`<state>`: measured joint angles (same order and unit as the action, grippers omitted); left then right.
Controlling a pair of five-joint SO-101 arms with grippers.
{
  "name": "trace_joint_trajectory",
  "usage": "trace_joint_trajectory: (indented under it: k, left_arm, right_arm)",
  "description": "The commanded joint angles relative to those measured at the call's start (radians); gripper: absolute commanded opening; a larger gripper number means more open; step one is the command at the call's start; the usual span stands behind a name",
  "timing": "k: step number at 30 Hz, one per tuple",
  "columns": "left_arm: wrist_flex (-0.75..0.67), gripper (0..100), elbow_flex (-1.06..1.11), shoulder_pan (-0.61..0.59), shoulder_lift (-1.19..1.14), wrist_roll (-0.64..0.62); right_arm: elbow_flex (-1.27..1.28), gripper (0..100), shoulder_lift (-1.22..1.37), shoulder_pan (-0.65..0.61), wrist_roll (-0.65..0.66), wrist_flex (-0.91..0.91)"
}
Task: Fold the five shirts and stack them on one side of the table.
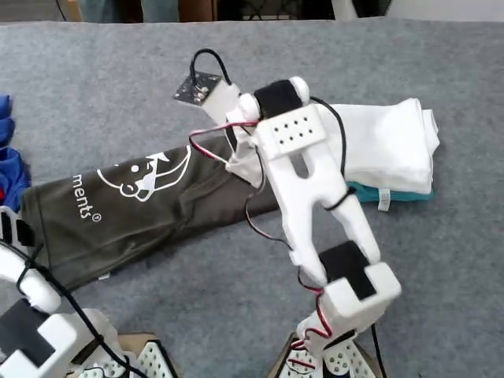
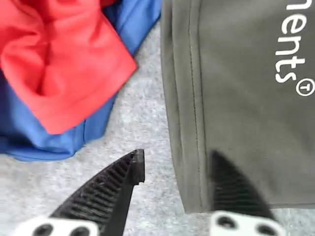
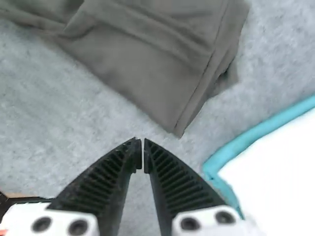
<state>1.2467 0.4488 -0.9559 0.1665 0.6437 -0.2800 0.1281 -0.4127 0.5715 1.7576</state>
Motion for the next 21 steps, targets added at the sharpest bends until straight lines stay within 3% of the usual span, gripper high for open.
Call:
trace_joint_trajectory:
  k: [1,7,11,21]
  left_arm:
    - [0.006,31,-0.056,0.005,-0.066,-0.051]
    - [0.023,30,-0.206,0.004,-0.319,-0.167]
    - [0.140,29,-0.344,0.041,-0.488,-0.172]
    - [0.474,2,-0.705,0.091,-0.807,-0.178]
  right_arm:
    - [0.050,2.1,-0.094,-0.006,-0.020,0.002]
    - [0.068,2.1,-0.139,-0.006,-0.055,0.003]
    - [0.070,2.1,-0.151,-0.006,-0.055,0.003]
    - [0.070,2.1,-0.153,-0.006,-0.057,0.005]
